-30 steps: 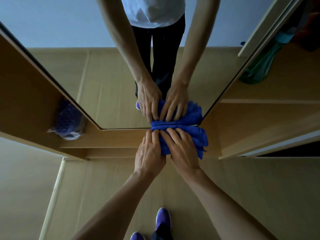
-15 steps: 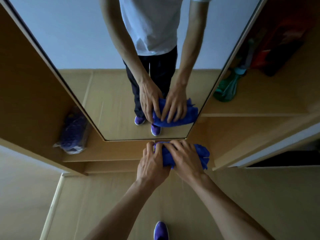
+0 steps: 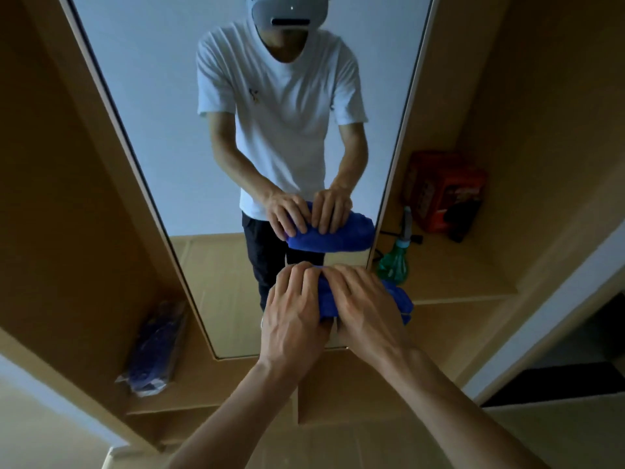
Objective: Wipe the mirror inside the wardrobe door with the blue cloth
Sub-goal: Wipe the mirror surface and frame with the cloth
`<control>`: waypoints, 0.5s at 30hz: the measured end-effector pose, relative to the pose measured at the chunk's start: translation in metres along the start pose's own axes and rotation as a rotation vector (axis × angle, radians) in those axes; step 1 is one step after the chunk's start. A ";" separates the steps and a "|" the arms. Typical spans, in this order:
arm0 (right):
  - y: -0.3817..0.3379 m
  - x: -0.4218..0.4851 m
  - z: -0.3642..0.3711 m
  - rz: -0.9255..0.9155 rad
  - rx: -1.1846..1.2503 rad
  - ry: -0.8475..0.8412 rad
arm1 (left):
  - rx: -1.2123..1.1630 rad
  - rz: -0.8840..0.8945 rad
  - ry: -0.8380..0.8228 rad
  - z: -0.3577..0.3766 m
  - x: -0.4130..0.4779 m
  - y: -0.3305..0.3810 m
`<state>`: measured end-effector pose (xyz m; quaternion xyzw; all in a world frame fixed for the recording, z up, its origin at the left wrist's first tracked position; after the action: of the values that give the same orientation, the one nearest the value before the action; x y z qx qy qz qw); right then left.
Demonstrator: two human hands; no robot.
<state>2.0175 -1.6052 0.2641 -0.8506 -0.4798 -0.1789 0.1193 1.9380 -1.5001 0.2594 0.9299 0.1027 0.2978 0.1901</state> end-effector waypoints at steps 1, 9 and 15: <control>0.000 0.004 -0.013 -0.001 -0.007 0.043 | -0.009 0.023 0.036 -0.010 0.007 0.007; 0.004 0.048 -0.124 -0.044 -0.100 0.318 | -0.039 0.166 0.306 -0.087 0.066 0.054; 0.006 0.079 -0.184 -0.079 -0.166 0.439 | -0.074 0.232 0.453 -0.133 0.105 0.081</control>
<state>2.0255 -1.6166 0.4638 -0.7788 -0.4590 -0.4029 0.1434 1.9494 -1.5026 0.4471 0.8374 0.0245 0.5218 0.1609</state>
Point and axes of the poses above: each hand's wrist, its own x-axis towards the middle knuckle, its own z-axis out of the palm, y = z × x, the point moved 2 cm from there along x, towards the middle knuckle, and after that the axes turned 3 degrees about -x, right-handed, at the moved point
